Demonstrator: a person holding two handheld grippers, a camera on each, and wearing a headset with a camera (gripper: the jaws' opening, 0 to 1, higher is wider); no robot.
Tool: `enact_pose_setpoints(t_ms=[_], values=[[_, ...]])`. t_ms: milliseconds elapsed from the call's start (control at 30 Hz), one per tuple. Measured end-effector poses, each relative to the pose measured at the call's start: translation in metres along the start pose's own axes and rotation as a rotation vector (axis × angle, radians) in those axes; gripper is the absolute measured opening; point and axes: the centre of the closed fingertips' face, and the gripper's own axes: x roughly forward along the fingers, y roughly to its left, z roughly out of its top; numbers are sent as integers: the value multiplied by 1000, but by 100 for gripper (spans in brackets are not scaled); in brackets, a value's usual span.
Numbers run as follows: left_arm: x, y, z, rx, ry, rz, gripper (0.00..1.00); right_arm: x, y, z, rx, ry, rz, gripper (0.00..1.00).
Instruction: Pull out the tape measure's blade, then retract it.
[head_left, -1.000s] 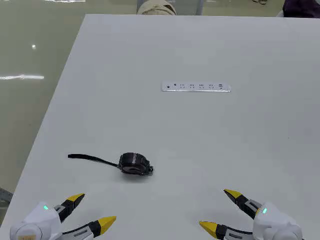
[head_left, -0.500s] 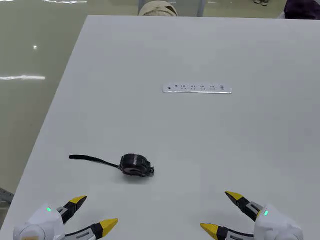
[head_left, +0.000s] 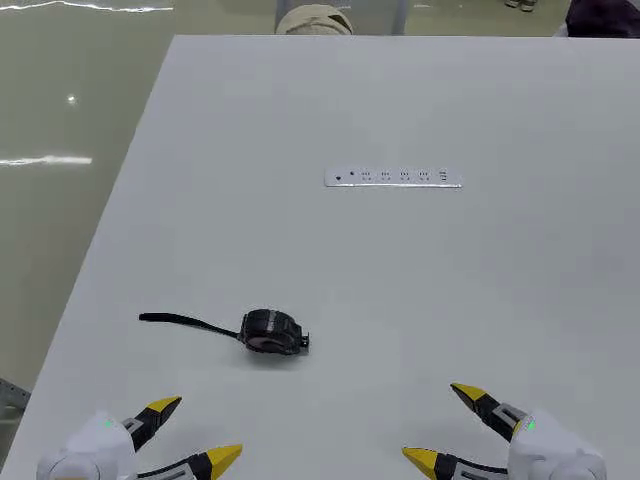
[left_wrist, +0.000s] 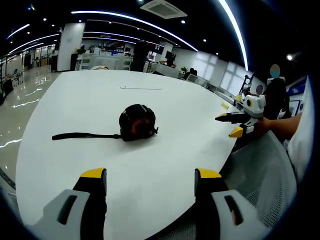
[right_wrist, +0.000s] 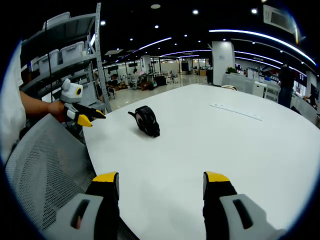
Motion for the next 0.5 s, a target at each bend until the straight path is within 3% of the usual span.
enact_pose_setpoints(t_ms=[500], values=[[0, 0, 0, 6, 4, 1, 70, 0, 1, 1, -4, 3, 5, 69]])
